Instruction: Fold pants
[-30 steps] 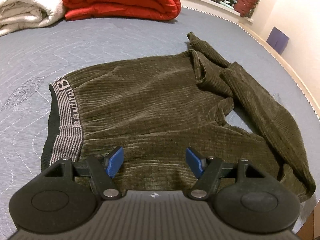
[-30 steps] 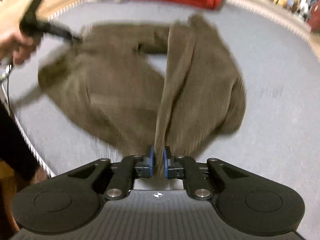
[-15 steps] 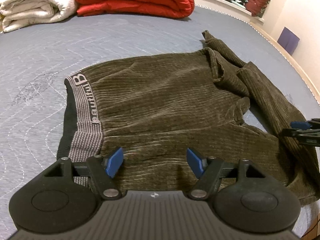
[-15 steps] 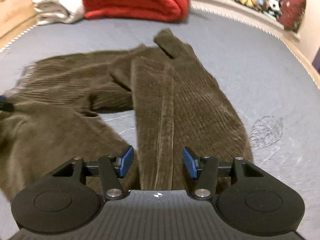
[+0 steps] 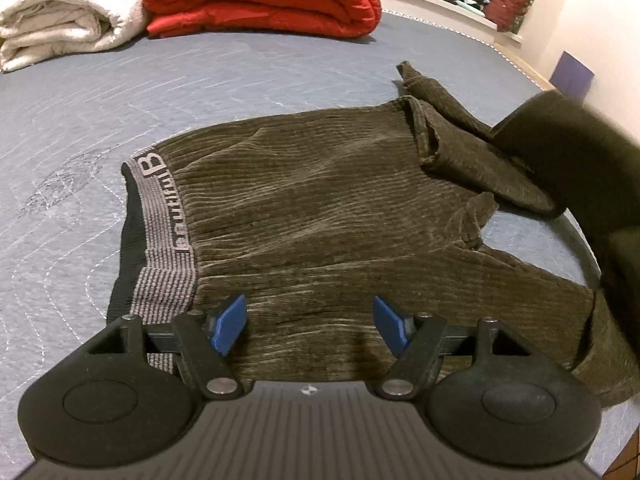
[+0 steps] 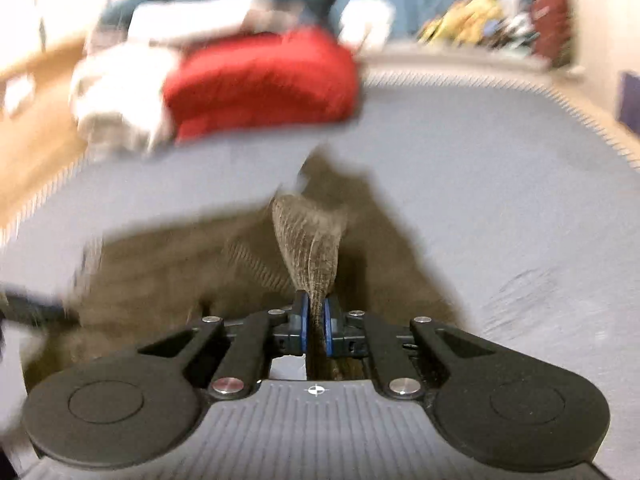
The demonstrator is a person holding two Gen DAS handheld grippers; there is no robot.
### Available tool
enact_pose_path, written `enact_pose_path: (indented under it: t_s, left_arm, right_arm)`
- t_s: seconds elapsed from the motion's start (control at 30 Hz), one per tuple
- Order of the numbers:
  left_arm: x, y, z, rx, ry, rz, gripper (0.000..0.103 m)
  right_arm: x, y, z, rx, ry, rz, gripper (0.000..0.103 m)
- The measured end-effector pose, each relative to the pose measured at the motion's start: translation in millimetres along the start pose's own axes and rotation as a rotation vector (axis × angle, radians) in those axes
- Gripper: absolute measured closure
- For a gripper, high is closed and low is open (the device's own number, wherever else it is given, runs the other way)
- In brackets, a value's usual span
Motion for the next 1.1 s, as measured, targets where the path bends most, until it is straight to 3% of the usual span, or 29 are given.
enact_pose_path:
  t_s: [0.1,0.17,0.23,0.3,0.4,0.53,0.57,0.6,0.67,0.73,0.9,0.93,0.97,1.0,1.1]
  left_arm:
    - [-6,1,-2,-0.004,-0.024,-0.011,0.028]
    - [-8,3,-5,-0.006,-0.038,-0.019,0.028]
    - [-11,3,-6,-0.006,-0.051,-0.024,0.028]
    - [-12,3,-7,-0.003,-0.060,-0.024,0.028]
    - [-15,2,-7,0.000,-0.057,-0.023,0.028]
    - [-22,1,-5,-0.003,-0.068,-0.022,0.028]
    - [-24,0,-5,-0.002,-0.074,-0.018,0.028]
    - [-25,-1,-5,0.000,-0.079,-0.014,0.028]
    - [-25,-5,-6,0.008,-0.084,-0.002,0.028]
    - [-22,-9,-7,0.016,-0.083,0.011,0.028]
    - [-11,-15,-8,0.027,-0.071,0.038,0.028]
    - [-10,-16,-8,0.027,-0.069,0.040,0.028]
    - [-9,-16,-7,0.026,-0.065,0.041,0.028]
    - [-8,-16,-7,0.024,-0.062,0.039,0.028]
    - [-9,-13,-5,0.014,-0.057,0.024,0.028]
  right_arm:
    - [-64,64,1,-0.154,-0.157,-0.106,0.095]
    - [-110,96,-13,-0.205,-0.261,-0.281,0.095]
    - [-153,109,-45,-0.119,-0.368,-0.495,0.095]
    - [-194,105,-93,0.065,-0.514,-0.621,0.095]
    - [-229,100,-146,0.199,-0.703,-0.604,0.093]
    - [-240,108,-143,0.113,-0.771,-0.519,0.080]
    - [-246,109,-141,0.093,-0.808,-0.498,0.067]
    - [-252,109,-139,0.075,-0.840,-0.502,0.054]
    - [-264,108,-135,0.034,-0.866,-0.551,0.050]
    - [-280,103,-132,0.001,-0.917,-0.563,0.050]
    - [-305,92,-146,-0.076,-1.090,-0.493,0.054]
    - [-313,92,-145,-0.103,-1.107,-0.479,0.062]
    - [-315,91,-142,-0.135,-1.119,-0.456,0.086]
    - [-316,92,-138,-0.171,-1.123,-0.444,0.093]
    - [-299,109,-108,-0.305,-1.044,-0.421,0.095]
Point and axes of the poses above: each gripper's, at about its wrist camera, not at the fingertips, and y roughly against the way its jaws point, x to its left, z to its top, the point moved 2 cm from there along -y, roughly the way its jaws point, and after that the axes turned 7 degrees about -y, right-handed, at the moved point
